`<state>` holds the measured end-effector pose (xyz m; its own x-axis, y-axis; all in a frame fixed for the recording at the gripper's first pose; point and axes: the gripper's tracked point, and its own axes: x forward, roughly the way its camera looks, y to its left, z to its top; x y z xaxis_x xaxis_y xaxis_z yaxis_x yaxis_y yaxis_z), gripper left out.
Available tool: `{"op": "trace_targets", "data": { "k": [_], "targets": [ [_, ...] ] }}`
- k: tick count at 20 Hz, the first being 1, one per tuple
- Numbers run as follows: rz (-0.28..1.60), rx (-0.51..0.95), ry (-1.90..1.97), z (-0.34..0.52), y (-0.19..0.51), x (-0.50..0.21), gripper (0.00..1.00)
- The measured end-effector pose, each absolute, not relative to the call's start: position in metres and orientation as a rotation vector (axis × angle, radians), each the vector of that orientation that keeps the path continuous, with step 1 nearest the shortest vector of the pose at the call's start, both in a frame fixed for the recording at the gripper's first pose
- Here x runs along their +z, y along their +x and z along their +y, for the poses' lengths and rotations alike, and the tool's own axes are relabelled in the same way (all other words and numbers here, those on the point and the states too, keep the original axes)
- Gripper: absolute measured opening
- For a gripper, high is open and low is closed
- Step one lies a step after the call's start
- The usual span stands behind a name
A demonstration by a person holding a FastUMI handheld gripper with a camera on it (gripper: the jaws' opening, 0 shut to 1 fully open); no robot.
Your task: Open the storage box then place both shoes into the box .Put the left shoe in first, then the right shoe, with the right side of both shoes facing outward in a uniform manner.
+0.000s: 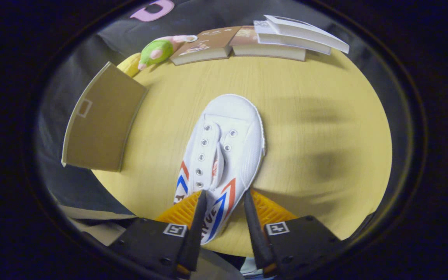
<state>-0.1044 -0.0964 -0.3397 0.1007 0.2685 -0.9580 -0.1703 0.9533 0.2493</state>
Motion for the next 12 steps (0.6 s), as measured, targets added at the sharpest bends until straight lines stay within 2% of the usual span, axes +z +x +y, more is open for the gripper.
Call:
{"op": "trace_targets", "data": {
  "k": [5,12],
  "targets": [
    [1.418,0.229,0.218,-0.098,-0.104,-0.333,0.04],
    [1.378,0.236,0.296,-0.08,-0.092,-0.307,0.04]
  ]
}}
